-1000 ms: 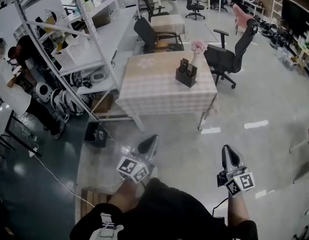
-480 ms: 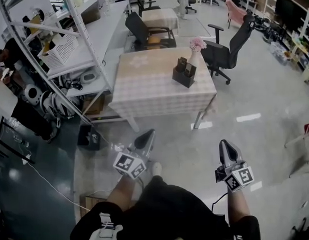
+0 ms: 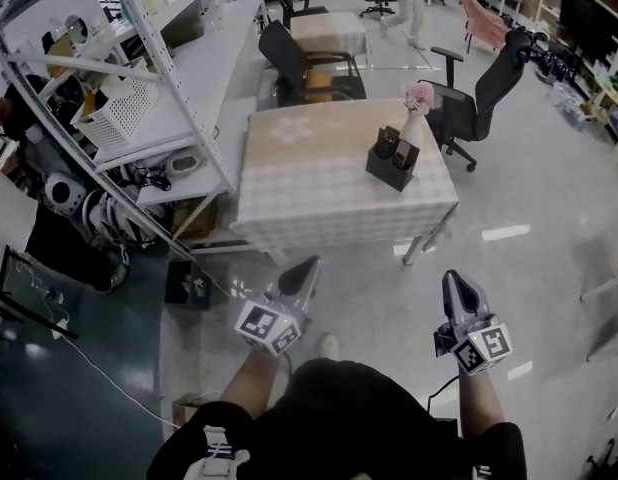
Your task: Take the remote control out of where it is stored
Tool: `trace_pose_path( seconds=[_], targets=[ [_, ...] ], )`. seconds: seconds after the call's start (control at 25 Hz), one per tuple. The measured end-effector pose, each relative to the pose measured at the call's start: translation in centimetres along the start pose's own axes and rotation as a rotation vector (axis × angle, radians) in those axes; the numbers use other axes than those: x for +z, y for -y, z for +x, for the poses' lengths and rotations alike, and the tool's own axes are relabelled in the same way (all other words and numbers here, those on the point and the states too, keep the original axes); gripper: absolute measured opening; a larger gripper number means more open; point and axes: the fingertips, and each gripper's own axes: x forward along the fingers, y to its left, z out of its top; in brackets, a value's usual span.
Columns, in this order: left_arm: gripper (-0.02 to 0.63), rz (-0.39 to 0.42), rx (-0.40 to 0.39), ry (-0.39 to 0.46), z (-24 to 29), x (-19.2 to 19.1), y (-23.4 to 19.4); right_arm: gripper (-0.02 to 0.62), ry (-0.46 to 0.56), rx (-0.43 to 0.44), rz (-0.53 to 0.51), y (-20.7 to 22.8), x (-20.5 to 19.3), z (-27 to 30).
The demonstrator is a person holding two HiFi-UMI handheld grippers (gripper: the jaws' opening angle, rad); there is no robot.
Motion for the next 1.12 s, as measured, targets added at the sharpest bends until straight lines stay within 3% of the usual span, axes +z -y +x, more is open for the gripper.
trace_pose_path(
  seconds=[0.4,0.6,0.8,1.12],
  targets=[
    [0.002,0.016,-0.022,0.003,1.9,0.6,-8.1,0.005,0.040,0.010,-0.008,-0.9,0.5,9.1],
    [0.002,0.025,-0.027,0.002,2.5,0.5,-11.4,0.004,0.006,-0.013,-0.037,-1.1,-0.8,12.3],
    [0.002,0.002,-0.040,-0.010,4.0,-0.8,-12.5,0.005,-0.018,-0.001,-0.063,-1.4,-1.6,13.8],
    [0.002,0.006,-0.037,-0.016,8.7,-1.0,-12.9,0.005,-0.033,-0.009,-0.025,3.4,-1.6,15.9]
  ],
)
